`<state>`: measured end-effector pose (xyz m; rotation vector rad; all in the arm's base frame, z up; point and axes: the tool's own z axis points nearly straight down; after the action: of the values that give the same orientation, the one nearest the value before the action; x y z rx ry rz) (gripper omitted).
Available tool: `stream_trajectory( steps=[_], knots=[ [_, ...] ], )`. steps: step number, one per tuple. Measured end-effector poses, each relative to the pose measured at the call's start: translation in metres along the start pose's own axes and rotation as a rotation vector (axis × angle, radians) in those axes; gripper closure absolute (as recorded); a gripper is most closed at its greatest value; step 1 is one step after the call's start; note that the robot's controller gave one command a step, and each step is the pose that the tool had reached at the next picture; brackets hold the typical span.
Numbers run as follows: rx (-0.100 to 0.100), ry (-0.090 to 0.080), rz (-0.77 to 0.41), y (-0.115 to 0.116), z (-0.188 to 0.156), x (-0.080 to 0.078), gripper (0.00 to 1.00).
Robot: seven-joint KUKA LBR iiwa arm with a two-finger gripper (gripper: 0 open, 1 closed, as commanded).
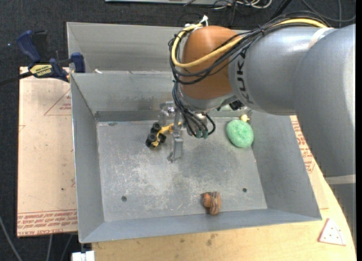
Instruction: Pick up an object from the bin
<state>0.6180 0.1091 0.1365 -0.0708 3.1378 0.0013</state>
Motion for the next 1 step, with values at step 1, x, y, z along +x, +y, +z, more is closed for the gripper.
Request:
stream_trajectory(
  steps=[1],
  knots=[
    [-0.001, -0.003, -0.03, 0.0052, 0.0195, -0.0152, 0.0]
  ],
)
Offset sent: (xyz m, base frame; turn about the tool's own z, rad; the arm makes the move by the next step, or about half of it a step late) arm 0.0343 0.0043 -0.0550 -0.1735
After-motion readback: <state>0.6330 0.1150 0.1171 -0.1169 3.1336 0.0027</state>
